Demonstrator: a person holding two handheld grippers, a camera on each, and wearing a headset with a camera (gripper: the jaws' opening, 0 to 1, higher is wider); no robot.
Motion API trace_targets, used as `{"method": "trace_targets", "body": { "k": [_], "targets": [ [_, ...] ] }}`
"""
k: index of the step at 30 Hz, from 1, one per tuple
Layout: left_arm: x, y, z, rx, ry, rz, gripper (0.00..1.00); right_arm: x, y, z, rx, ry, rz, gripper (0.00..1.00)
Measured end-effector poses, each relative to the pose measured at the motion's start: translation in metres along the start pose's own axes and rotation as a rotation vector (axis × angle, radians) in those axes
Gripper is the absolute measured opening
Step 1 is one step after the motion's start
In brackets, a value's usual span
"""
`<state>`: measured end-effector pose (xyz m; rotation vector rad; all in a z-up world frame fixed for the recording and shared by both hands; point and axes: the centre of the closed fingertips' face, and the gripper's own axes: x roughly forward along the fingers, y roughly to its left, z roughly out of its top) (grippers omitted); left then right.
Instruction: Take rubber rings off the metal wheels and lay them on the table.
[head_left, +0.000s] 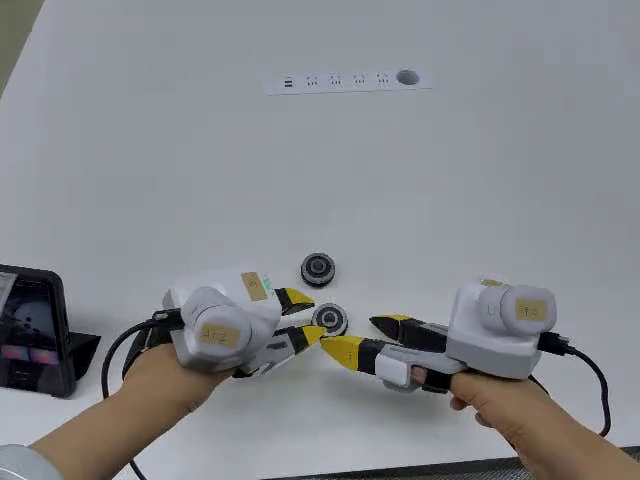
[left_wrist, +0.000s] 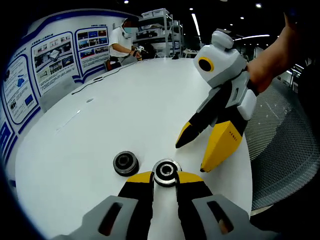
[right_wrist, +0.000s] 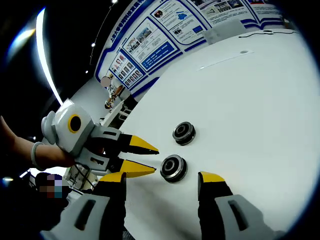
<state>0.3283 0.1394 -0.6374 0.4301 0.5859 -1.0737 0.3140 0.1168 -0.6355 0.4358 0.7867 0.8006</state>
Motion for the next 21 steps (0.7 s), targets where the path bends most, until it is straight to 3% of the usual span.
{"method": "trace_targets", "body": {
  "k": [21],
  "targets": [
    [0.017, -0.004, -0.002, 0.079, 0.067, -0.052, 0.15, 0.007, 0.001, 0.004, 0.024, -0.017, 0.019, 0.58]
  ]
}}
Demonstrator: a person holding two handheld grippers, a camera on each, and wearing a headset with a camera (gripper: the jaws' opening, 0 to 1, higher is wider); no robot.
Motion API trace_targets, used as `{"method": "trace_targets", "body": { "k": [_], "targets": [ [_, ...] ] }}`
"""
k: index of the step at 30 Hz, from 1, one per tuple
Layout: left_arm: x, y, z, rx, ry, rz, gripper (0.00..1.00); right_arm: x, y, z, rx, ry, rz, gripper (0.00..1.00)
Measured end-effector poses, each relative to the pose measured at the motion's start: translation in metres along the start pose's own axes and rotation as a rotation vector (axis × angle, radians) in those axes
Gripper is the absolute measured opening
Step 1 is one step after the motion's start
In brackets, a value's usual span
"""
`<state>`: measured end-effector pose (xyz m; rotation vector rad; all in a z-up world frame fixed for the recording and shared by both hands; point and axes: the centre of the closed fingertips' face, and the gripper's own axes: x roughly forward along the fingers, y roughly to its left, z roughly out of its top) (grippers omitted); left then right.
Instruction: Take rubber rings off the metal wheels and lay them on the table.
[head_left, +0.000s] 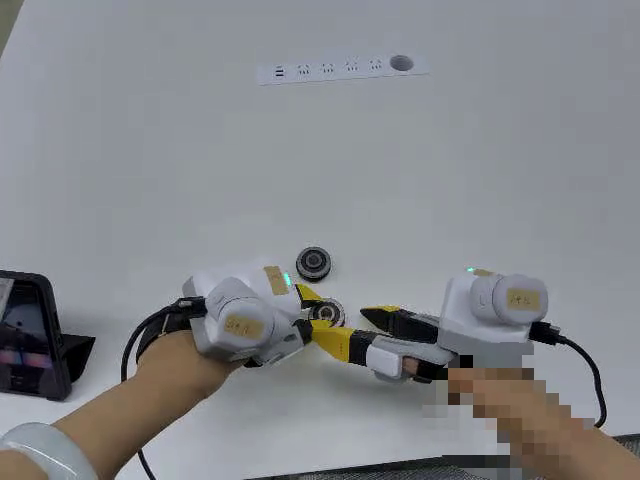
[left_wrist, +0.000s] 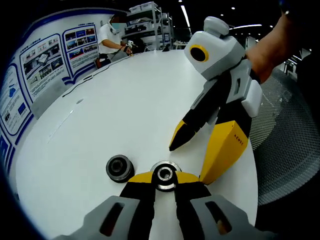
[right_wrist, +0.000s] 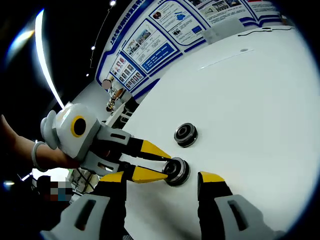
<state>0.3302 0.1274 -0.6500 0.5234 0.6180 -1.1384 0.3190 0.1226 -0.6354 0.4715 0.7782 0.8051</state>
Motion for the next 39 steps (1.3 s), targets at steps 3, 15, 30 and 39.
{"method": "trace_targets", "body": {
  "k": [3, 15, 30, 39],
  "targets": [
    [0.0015, -0.0004, -0.0015, 0.013, 0.015, -0.006, 0.15, 0.0002, 0.0004, 0.0001, 0.001, -0.001, 0.001, 0.58],
    [0.0038, 0.0004, -0.0009, 0.006, 0.03, -0.033, 0.14, 0.0013, 0.0021, 0.0009, 0.029, -0.012, 0.013, 0.58],
    [0.0036, 0.0007, -0.0028, -0.016, 0.037, -0.051, 0.13, 0.0068, 0.0074, 0.0068, 0.096, -0.029, 0.038, 0.58],
    [0.0039, -0.0001, -0.0035, -0.013, 0.056, -0.067, 0.12, 0.0088, 0.0076, 0.0073, 0.114, -0.027, 0.043, 0.58]
  ]
}}
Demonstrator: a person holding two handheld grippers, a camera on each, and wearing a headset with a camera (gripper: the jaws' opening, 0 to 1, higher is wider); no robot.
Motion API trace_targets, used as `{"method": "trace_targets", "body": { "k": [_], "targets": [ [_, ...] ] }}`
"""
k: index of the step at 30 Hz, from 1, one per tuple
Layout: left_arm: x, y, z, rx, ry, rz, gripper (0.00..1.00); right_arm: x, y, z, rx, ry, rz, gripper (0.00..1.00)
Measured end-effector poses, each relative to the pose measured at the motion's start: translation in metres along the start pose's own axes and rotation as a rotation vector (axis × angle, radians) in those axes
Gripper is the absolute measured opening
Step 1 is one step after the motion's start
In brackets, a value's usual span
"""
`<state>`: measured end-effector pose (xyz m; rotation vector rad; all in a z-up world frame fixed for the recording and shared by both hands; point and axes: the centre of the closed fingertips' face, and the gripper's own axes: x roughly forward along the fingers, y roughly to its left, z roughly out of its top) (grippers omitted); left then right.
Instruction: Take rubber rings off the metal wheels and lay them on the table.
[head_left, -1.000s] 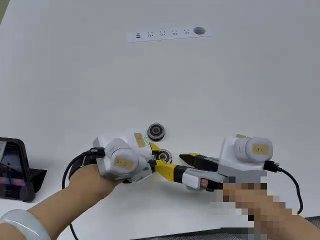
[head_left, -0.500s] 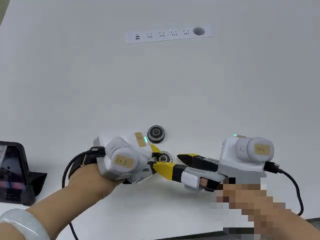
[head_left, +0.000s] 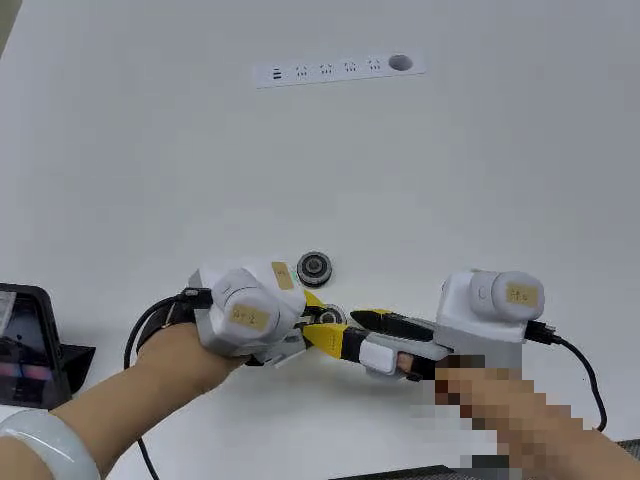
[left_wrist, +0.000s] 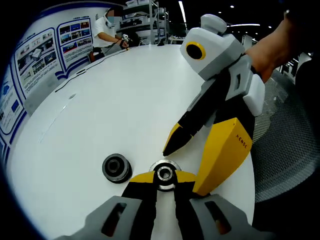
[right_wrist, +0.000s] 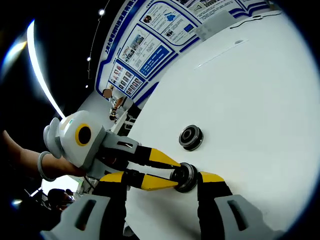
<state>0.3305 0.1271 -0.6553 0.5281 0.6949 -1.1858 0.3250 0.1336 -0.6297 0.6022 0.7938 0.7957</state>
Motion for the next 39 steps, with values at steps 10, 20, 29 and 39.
{"method": "trace_targets", "body": {
  "k": [10, 20, 29, 39],
  "targets": [
    [0.0, 0.0, 0.0, -0.008, 0.005, -0.003, 0.12, 0.003, -0.002, -0.001, 0.03, 0.006, 0.009, 0.58],
    [0.0, 0.0, -0.001, -0.011, 0.002, -0.006, 0.12, 0.007, -0.004, 0.003, 0.055, 0.002, 0.022, 0.59],
    [0.0, 0.0, -0.001, -0.016, -0.001, -0.007, 0.12, 0.012, -0.002, 0.005, 0.067, 0.02, 0.047, 0.6],
    [0.0, 0.0, -0.001, -0.018, -0.004, -0.007, 0.12, 0.012, 0.0, 0.002, 0.082, 0.032, 0.061, 0.61]
  ]
}}
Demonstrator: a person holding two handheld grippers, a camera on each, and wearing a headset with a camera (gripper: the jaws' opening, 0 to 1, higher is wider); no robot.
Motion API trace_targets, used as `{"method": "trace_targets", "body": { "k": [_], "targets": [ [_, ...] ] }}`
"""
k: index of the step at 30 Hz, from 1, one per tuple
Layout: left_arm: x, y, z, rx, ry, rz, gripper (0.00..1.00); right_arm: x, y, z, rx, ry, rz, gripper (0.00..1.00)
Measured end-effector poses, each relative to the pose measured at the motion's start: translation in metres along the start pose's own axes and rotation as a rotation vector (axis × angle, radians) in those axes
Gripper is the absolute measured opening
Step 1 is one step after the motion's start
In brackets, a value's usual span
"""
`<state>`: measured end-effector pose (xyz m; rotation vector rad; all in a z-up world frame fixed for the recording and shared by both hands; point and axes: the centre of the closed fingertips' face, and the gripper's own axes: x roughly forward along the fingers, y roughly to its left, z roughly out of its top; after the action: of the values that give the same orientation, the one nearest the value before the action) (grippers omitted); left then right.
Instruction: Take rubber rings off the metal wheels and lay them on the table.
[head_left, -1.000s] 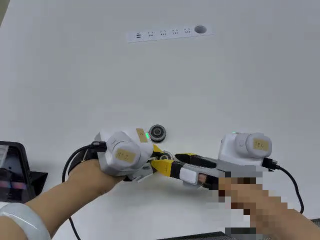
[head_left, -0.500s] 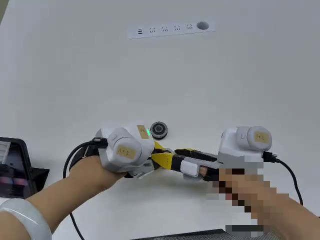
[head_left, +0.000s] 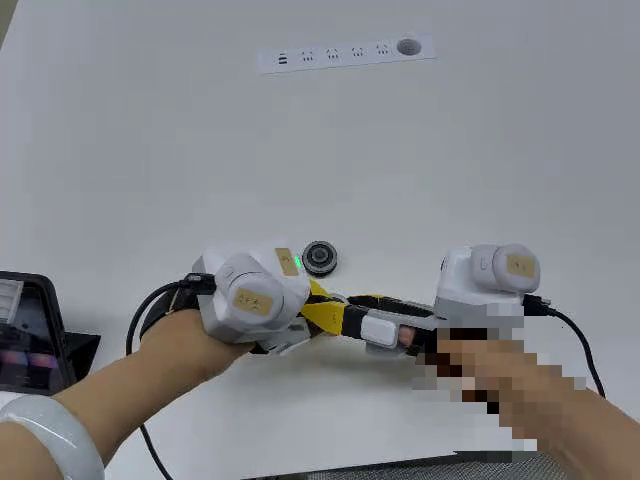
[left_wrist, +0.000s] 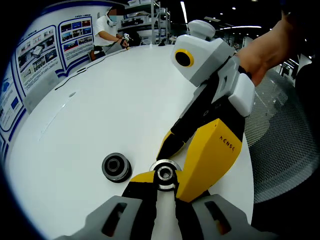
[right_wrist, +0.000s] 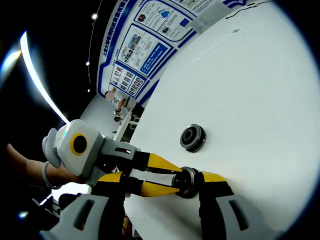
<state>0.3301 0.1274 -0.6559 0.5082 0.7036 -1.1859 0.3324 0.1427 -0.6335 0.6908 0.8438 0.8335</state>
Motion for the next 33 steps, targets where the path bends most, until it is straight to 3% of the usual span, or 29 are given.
{"method": "trace_targets", "body": {
  "k": [19, 26, 33],
  "targets": [
    [0.0, 0.0, 0.0, 0.002, -0.002, -0.005, 0.12, -0.007, 0.004, -0.004, 0.052, 0.07, 0.032, 0.62],
    [0.0, 0.001, 0.0, 0.002, -0.003, -0.004, 0.12, -0.011, 0.007, -0.016, 0.056, 0.159, 0.041, 0.62],
    [0.0, 0.0, 0.0, 0.0, -0.004, -0.003, 0.12, -0.011, 0.007, -0.016, 0.056, 0.143, 0.038, 0.62]
  ]
}}
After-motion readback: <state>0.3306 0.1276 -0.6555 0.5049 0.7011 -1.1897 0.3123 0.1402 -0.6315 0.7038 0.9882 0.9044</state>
